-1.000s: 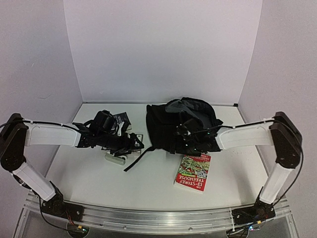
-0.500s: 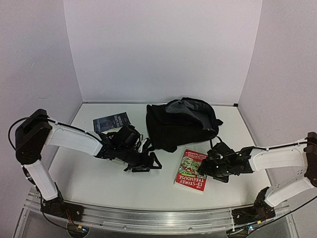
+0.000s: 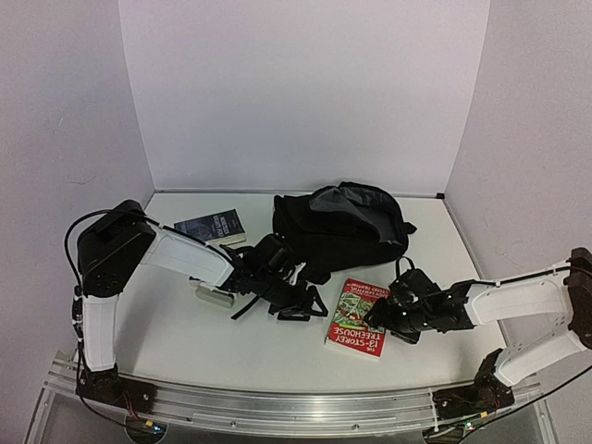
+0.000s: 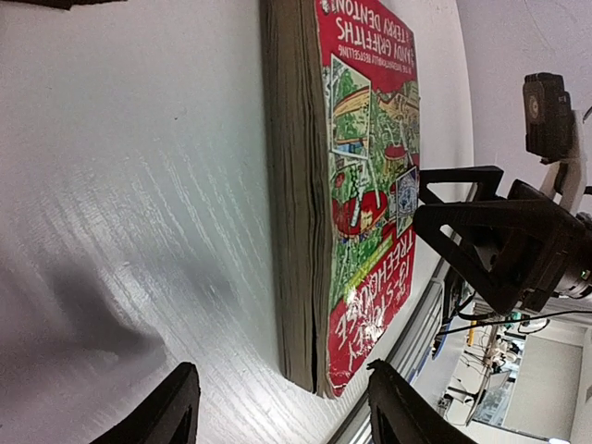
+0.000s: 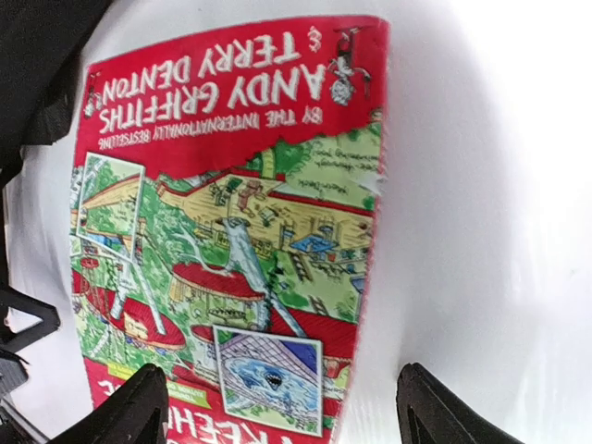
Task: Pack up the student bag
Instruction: Pick up the book from the center of the board.
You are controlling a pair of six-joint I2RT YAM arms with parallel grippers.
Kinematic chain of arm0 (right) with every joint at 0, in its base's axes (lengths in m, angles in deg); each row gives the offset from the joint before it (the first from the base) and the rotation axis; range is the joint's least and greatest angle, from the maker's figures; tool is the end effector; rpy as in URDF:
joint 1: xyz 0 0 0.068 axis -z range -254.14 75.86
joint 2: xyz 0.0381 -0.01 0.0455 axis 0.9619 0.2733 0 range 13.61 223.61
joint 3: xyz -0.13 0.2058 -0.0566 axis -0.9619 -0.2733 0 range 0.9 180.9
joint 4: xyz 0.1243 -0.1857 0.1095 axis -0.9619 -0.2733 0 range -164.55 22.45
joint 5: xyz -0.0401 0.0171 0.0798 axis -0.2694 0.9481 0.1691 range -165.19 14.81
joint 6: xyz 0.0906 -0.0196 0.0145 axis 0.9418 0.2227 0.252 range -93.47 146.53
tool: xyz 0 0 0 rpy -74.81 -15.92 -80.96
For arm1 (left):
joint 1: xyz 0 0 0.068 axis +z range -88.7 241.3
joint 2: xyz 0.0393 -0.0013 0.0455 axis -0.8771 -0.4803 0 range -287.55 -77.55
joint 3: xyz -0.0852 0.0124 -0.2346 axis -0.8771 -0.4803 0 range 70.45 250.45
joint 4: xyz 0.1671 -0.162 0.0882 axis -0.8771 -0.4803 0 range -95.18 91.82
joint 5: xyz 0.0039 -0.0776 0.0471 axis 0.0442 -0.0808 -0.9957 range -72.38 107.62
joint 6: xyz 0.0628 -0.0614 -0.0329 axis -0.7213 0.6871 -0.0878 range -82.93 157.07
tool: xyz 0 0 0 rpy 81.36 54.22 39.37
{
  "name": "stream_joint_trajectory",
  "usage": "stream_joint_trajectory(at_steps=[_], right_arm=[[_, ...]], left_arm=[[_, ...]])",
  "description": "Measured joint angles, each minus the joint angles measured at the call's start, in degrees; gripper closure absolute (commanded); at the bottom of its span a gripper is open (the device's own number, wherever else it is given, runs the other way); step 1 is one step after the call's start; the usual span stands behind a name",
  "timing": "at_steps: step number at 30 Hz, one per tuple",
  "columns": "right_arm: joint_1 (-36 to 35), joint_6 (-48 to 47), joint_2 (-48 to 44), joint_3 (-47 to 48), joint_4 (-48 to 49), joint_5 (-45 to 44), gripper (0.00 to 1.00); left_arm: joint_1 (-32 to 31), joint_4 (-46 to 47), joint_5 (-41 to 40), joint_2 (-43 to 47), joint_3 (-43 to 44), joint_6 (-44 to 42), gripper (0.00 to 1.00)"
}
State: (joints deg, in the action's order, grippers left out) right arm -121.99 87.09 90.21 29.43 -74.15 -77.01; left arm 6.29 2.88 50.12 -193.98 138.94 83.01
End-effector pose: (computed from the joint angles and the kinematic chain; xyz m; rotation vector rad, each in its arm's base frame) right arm 0.1733 0.1875 0.0857 0.3099 2.6600 0.6670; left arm 0.2070 -0.3750 0.0909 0.5358 2.7295 -1.3548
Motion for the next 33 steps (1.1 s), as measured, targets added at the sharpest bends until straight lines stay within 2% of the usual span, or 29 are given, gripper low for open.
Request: stream_joint_trajectory(at_steps=[15, 19, 23, 25, 29, 33], right_arm=[[0.6, -0.1, 6.7, 0.4, 14.9, 5.5, 0.23], [0.7, -0.1, 8.4, 1.0, 17.6, 7.1, 0.24], [0.7, 0.0, 9.3, 1.1, 19.2, 8.4, 0.25], [0.7, 0.2, 9.4, 1.1, 19.5, 9.0, 0.25], [0.5, 1.1, 8.8, 0.9, 19.0, 10.3, 0.23], [0.4, 0.6, 3.6, 0.7, 13.1, 9.9, 0.10]], left_arm=[[-0.6, -1.2, 7.3, -6.6, 6.4, -1.1, 0.47], [-0.5, -1.0, 7.8, -6.6, 6.4, -0.8, 0.64], [-0.5, -0.7, 7.3, -6.1, 5.8, -0.3, 0.90], [-0.5, -0.9, 6.9, -5.2, 5.4, -0.4, 0.99], [-1.0, -2.3, 4.8, -1.2, 3.5, -1.1, 1.00], [-1.2, -5.3, 2.6, 4.2, 0.9, -3.3, 1.00]])
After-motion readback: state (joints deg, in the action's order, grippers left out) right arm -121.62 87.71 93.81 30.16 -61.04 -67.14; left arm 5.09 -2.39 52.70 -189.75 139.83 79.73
